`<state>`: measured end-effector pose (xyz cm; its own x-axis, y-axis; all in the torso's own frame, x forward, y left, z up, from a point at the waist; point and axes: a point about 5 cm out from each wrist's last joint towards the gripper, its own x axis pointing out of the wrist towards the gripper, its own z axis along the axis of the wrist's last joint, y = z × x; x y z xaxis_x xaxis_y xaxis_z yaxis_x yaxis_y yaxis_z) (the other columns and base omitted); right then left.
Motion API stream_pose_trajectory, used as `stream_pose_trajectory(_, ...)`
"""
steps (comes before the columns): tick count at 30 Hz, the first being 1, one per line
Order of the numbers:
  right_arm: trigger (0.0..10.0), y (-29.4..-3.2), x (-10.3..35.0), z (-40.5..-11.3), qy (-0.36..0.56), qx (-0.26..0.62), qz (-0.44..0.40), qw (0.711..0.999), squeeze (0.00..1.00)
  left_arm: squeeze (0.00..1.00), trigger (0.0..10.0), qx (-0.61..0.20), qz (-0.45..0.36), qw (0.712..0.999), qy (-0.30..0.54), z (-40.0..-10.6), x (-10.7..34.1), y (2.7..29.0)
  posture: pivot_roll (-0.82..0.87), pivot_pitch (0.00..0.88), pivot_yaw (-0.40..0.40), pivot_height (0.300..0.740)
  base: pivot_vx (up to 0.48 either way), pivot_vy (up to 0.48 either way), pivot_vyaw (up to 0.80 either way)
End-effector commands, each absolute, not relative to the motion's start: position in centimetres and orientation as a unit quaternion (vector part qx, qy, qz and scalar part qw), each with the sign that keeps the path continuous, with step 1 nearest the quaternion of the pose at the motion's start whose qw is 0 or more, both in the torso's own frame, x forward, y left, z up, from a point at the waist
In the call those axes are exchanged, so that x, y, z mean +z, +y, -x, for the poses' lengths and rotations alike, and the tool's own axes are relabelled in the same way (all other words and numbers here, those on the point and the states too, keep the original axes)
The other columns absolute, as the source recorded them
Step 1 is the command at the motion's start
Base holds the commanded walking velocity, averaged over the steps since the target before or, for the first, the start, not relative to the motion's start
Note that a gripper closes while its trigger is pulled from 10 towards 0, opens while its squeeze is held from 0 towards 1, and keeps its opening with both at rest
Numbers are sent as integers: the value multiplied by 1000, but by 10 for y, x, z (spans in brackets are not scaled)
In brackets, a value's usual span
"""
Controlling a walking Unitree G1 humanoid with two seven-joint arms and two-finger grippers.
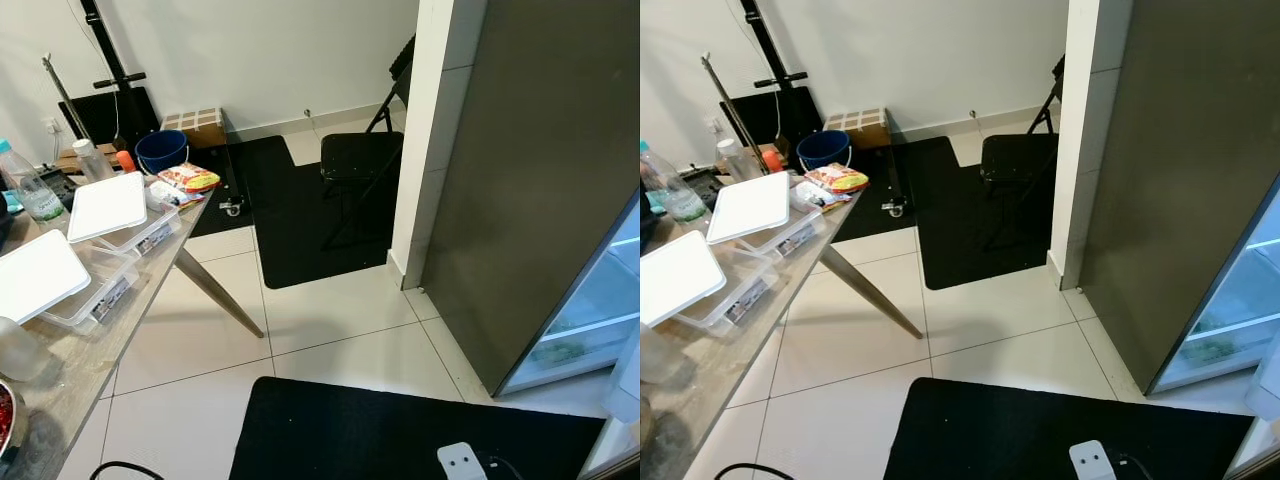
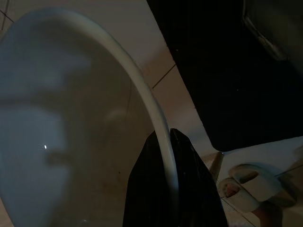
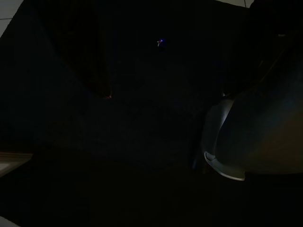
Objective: Restocking fridge
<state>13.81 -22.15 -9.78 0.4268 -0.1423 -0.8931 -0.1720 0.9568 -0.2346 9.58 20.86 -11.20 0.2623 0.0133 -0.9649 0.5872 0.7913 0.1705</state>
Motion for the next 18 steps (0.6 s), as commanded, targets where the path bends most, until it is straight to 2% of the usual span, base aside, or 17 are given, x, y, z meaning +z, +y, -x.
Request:
stream_pose_trajectory(1,10000,-214,-100,-136,539,16,135,831,0,0,10000,-192,-268,745,580,-95,-112,213,-123,15,132,740,0,0,0)
stream_pose_trajectory(18,10000,-214,-101,-134,539,19,137,831,0,0,10000,-188,-266,745,583,-94,-111,216,-115,0,115,740,0,0,0)
